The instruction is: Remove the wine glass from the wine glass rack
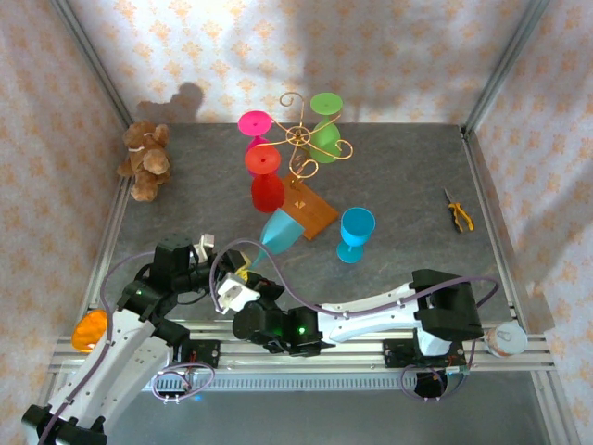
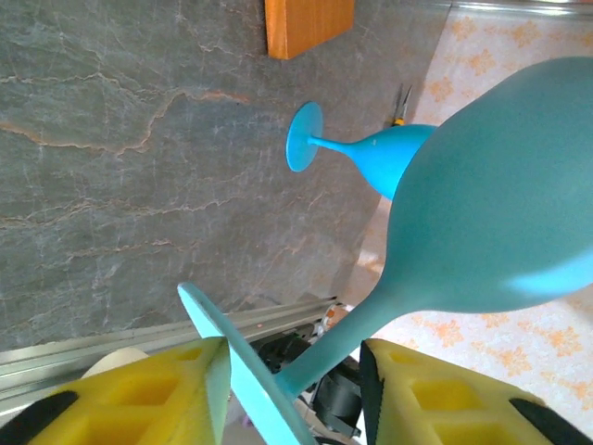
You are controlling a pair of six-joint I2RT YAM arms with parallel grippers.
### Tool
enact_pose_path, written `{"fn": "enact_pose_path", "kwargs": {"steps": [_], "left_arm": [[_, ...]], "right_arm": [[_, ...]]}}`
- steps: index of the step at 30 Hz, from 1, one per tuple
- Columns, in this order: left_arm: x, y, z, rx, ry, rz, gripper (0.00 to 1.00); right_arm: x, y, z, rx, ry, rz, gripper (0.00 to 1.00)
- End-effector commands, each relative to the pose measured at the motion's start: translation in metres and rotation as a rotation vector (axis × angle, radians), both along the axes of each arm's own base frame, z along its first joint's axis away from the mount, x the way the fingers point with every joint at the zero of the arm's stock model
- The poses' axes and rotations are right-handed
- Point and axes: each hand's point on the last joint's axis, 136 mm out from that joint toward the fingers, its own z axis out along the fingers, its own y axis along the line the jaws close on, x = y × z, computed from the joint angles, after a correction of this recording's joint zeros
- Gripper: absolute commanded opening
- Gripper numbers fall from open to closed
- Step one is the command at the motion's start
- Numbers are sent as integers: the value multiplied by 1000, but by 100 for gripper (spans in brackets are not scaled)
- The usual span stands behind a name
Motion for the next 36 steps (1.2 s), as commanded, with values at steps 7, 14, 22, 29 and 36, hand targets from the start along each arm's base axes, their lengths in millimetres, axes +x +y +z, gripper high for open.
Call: {"fn": "enact_pose_path", "kwargs": {"steps": [7,14,22,29,36], "left_arm": [[4,-1,2,5,-35,-9,18],[8,-1,6,9,-53,0,1],[12,1,10,9,-93,16,0],[22,0,30,-41,-200,45,0],[25,2,35,-61,-250,71,0]], "right_arm": [[-4,12,31,78,-10,35,0],[-8,6,58,154,13,65,0],[-13,-3,74,222,64,97,0],[-13,-9,83,237,110,95,8],[-19,-16,89,242,187,113,17]]}}
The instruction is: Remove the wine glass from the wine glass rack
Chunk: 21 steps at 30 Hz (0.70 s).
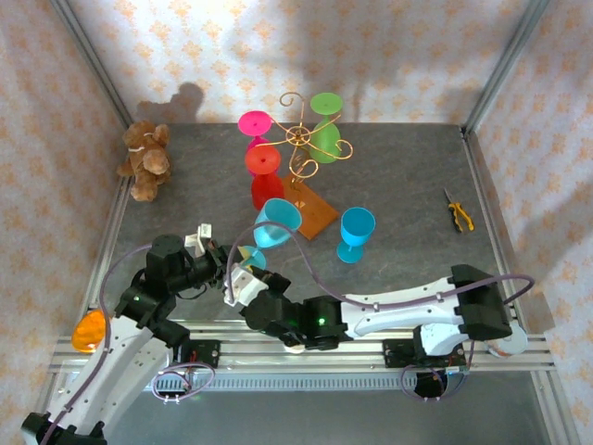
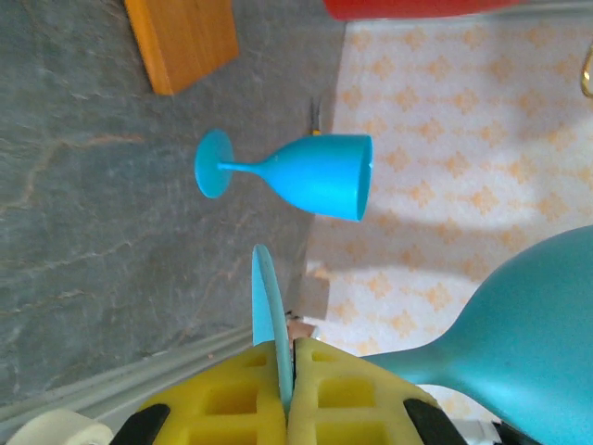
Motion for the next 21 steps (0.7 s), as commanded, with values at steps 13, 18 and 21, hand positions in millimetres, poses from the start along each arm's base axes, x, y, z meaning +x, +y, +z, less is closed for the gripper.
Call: {"fn": "enact_pose_path", "kwargs": {"steps": [13,18,21], "left_arm": [[14,5,-7,-22,-93,63,0],[14,6,-13,-50,-103,76,0],[12,7,-17,-47,-107,80,0]], "right_arm": [[-15,-39,89,144,326,-6,39],[-10,-54,115,197,446,-33,44],[3,-67,123,222,537,-62,48]]}}
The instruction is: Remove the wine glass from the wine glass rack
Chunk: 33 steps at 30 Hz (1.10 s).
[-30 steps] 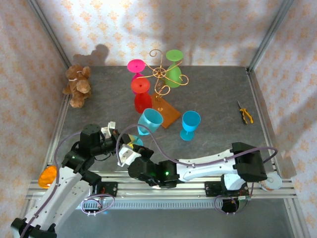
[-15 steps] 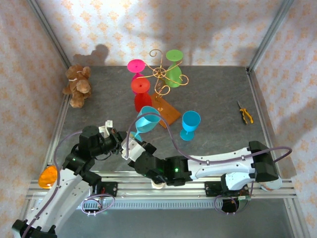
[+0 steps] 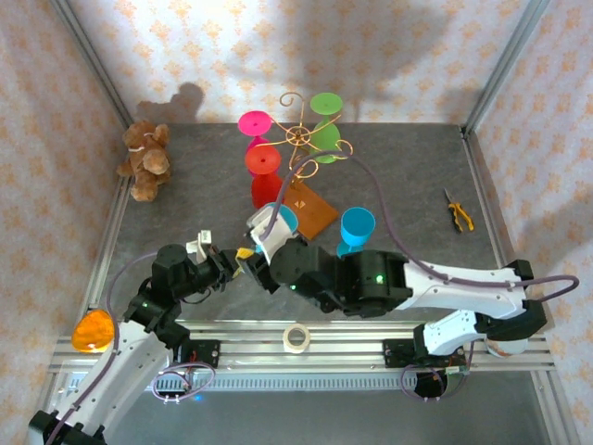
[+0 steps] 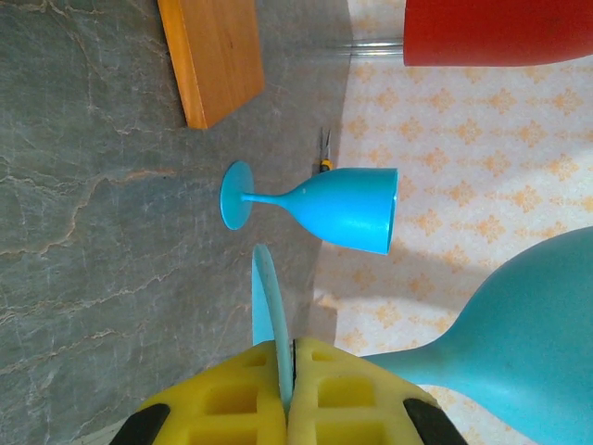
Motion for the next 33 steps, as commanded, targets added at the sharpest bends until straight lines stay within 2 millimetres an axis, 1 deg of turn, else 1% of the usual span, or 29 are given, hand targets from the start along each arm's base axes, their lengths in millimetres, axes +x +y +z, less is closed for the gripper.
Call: {"fn": "enact_pose_path", "kwargs": {"steps": [1,3,5,10,12,18,24,27,30,33], "left_arm": [[5,2,12,-24,-74,22,0],[4,3,8,-18,-76,22,0],[4,3,7,-17,-82,24,0],[3,4,7,-19,-93,28,0],[2,4,5,-18,-90,29,0],[2,6,3,-16,-84,38,0],[1,7,2,-14,-83,40,0],[2,7,2,-12,-84,46,0],[2,8,1,-9,-82,48,0],[3,8,-1,-5,-79,51,0]], "right_arm": [[7,-26,-12,-48,150,-25,52],[15,-32,-10,-40,184,-30,56],[24,-35,-12,-31,239,-25,60],[48,-39,-21,-8,329,-45,62],[54,-37,-24,-7,342,-40,63],[62,-18,-39,-32,402,5,64],[66,-2,-52,-52,430,37,64],[66,5,-60,-66,455,56,62],[65,11,-67,-76,475,69,57],[63,14,-74,-92,494,81,49]]}}
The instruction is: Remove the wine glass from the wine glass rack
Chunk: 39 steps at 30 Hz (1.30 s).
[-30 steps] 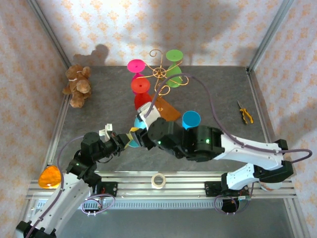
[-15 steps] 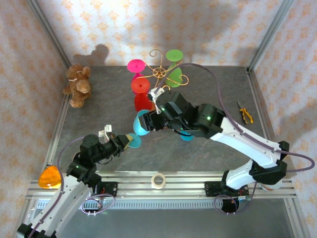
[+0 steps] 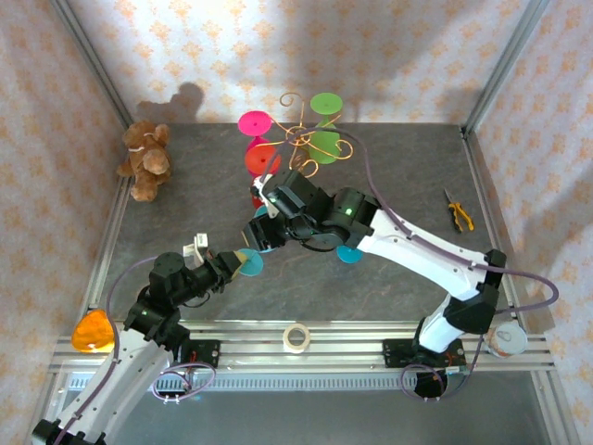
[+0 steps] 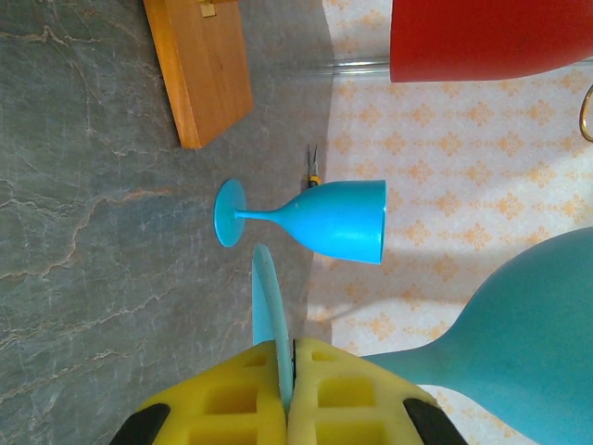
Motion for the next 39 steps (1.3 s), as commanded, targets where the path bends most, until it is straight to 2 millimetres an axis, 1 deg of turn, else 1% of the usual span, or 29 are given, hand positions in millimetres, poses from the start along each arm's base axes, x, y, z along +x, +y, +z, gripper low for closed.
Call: {"fn": "enact_pose_path", "kwargs": {"steps": [1,5,6,7,9,14,15,16,18,19,20,21,22,26,30,35,39], "left_arm": [[4,3,1,4,-25,21,0],[5,2,0,5,-20,18,0],[6,2,1,5,-22,16,0],[6,1,0,6,-20,16,0],[6,1,0,9,-18,17,0],[9,4,-1,18,-18,36,0],[9,5,-2,19,-16,41,2],[9,5,-2,20,-15,43,11],[10,6,-2,24,-12,49,33],[10,6,-2,28,-16,51,40],[10,8,-4,36,-12,58,47],[10,10,-6,47,-9,66,52],[9,11,-8,57,-4,71,54],[7,16,-15,96,17,85,57],[3,22,-18,148,30,93,57],[1,27,-15,219,26,93,57],[2,30,-9,280,13,83,57]], "right_arm": [[-2,5,7,20,13,28,46],[-3,5,2,6,21,37,28],[-4,4,1,3,24,39,19],[-5,4,1,3,24,43,15],[-6,3,-1,-3,28,46,0],[-7,-4,-9,-16,38,28,0],[-8,-5,-10,-13,40,23,0],[-8,-6,-11,-12,43,16,0],[-6,-10,-14,-14,44,-6,0],[-5,-12,-14,-15,41,-19,0],[-2,-15,-17,-19,35,-45,0],[1,-18,-19,-19,27,-70,0],[2,-19,-21,-18,22,-81,0],[4,-30,-34,-38,21,-128,0],[12,-47,-55,-107,7,-204,0],[22,-67,-79,-202,-22,-297,0],[27,-76,-95,-262,-38,-336,0]]}}
